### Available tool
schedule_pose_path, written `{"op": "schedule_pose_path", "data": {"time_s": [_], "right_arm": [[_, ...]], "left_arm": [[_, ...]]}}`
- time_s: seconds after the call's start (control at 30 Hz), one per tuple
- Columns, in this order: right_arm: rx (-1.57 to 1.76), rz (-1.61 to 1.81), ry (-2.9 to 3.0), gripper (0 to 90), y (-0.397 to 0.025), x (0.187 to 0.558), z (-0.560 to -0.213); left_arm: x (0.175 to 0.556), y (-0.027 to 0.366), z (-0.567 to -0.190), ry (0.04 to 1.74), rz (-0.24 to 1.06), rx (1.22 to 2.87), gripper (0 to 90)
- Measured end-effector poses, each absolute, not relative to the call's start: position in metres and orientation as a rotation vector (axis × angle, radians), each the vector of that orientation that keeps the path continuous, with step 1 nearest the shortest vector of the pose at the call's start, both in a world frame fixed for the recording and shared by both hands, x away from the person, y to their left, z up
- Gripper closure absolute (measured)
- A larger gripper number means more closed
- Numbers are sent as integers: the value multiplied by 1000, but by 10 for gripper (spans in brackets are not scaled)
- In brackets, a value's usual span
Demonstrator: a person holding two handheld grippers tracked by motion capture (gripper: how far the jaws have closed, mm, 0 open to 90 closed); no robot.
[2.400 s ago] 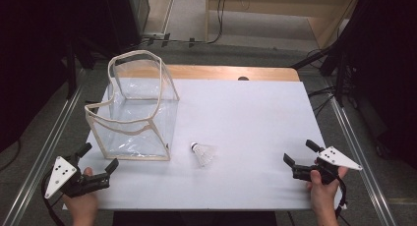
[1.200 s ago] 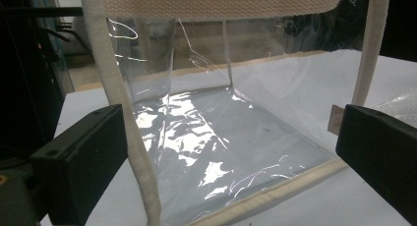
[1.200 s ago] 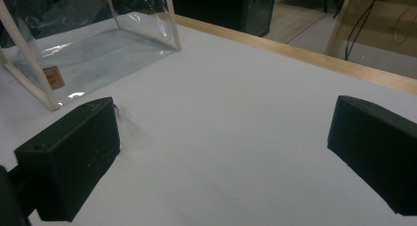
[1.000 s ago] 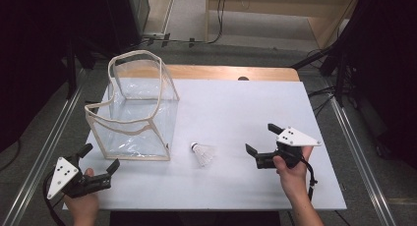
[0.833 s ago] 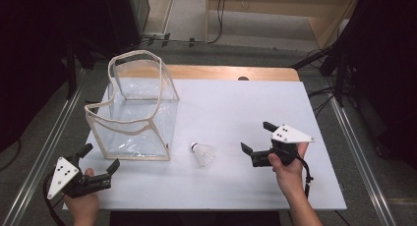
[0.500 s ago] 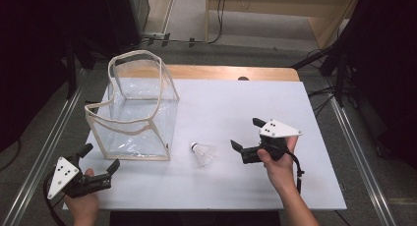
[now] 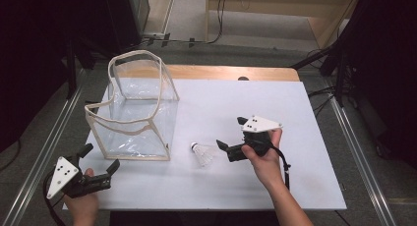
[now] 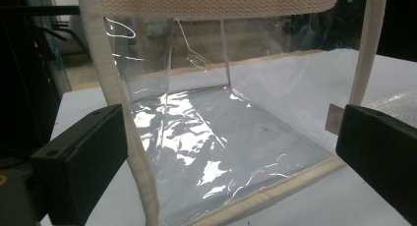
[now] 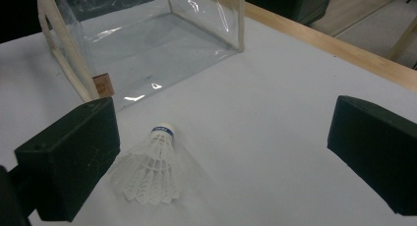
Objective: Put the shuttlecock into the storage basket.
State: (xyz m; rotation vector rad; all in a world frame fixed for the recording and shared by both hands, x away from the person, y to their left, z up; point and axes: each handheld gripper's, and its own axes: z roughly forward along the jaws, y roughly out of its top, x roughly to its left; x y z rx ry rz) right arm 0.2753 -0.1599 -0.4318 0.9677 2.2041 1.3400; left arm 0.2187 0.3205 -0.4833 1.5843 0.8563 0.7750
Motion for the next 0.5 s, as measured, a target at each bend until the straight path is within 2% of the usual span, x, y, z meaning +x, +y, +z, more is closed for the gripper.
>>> {"op": "schedule_pose_path", "data": {"time_s": [0.5], "right_arm": [[937, 1335, 2284, 0, -133, 286, -432]], "left_arm": [[219, 322, -483, 854, 765, 1581, 0]]}}
